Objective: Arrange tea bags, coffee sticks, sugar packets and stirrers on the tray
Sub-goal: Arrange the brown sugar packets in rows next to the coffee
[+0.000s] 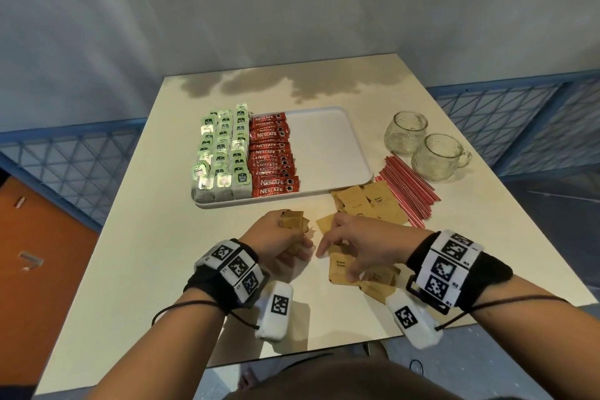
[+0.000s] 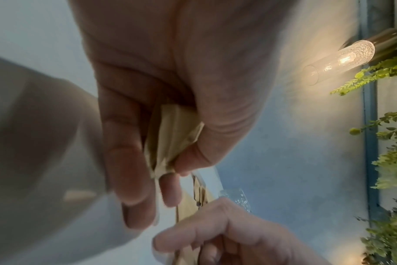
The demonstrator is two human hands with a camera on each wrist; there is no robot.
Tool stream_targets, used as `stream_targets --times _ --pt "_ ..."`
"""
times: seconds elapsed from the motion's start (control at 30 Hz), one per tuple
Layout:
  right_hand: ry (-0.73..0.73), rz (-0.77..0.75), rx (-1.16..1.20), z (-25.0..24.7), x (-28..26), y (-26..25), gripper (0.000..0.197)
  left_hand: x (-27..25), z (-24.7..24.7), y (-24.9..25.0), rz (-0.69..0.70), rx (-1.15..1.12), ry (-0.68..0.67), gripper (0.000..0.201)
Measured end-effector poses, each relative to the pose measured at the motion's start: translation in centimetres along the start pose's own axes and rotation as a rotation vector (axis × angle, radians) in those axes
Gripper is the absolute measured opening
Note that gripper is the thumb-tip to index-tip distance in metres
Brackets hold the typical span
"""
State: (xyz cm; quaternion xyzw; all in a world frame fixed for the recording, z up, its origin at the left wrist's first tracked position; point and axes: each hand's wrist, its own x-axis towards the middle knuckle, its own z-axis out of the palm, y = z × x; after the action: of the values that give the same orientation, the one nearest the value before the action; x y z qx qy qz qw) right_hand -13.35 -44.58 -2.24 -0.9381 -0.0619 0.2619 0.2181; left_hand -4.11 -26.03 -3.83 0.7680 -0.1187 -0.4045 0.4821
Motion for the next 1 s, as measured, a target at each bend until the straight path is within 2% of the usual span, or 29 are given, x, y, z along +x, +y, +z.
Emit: stream_targets --times 0.17,0.3,0.43,0.6,0.7,0.83,0.9,1.0 --pt "0.061 0.019 0.031 0.3 1.0 0.1 0.047 -0.3 0.0 -0.1 -0.003 0.018 0.042 0.008" --pt "0.106 0.055 0.125 0.2 1.2 0.0 0.042 -0.3 -0.6 -0.9 0.063 -0.011 0.035 0.011" --pt "0.144 0.026 0.203 -0.8 1.5 0.1 0.028 -0.5 -1.1 -0.5 0.129 -0.051 0.092 0.018" --pt "0.229 0.012 0.290 -3.7 2.5 -1.6 0.041 -0.4 -2.1 0.9 0.220 0.131 0.050 0.023" --pt "0.286 -0.012 0.336 -5.0 3.5 -2.6 0.046 -0.2 -2.8 1.5 0.256 0.218 0.071 0.016" --pt "0.476 0.043 0.516 -6.2 5.1 -2.5 0.042 0.4 -4.1 2.5 0.210 -0.031 0.237 0.010" --pt "0.462 0.096 0.642 -6.4 6.0 -2.4 0.040 0.9 -4.8 2.9 0.158 -0.232 0.315 0.010" --pt "0.440 0.111 0.753 -6.5 7.2 -2.7 0.024 1.8 -5.6 3.6 0.101 -0.444 0.337 0.025"
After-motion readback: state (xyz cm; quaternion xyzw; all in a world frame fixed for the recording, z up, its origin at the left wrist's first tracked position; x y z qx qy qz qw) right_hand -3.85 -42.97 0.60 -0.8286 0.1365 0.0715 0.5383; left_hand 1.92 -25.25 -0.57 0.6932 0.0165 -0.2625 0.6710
